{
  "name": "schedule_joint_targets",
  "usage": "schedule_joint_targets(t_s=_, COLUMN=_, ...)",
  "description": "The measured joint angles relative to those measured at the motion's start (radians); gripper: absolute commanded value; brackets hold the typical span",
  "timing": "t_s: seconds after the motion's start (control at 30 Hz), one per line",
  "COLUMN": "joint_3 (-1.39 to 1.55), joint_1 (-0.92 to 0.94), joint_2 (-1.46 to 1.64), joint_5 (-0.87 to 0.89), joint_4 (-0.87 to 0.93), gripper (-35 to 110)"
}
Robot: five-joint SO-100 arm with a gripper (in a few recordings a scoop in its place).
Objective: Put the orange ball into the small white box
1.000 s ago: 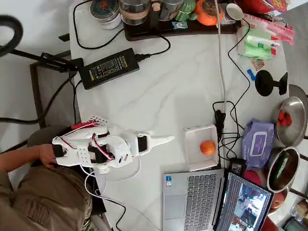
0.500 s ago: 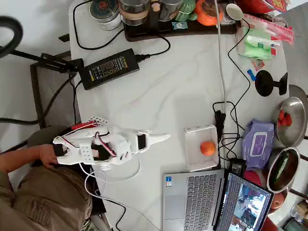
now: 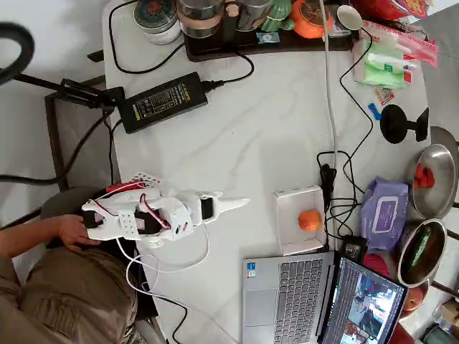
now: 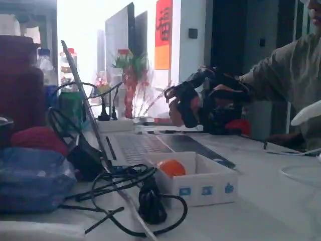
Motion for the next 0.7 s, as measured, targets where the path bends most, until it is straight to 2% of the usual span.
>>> schedule_joint_targets(t_s=0.23, joint_3=0.023, joint_1=0.0, joint_2=0.003, joint_5=0.0, joint_4=0.0, gripper=32)
schedule_joint_targets(t_s=0.57, joint_3=0.023, joint_1=0.0, joint_2=0.003, joint_5=0.0, joint_4=0.0, gripper=4)
schedule_joint_targets(t_s=0.7, joint_3=0.023, joint_1=0.0, joint_2=0.003, joint_5=0.0, joint_4=0.0, gripper=0)
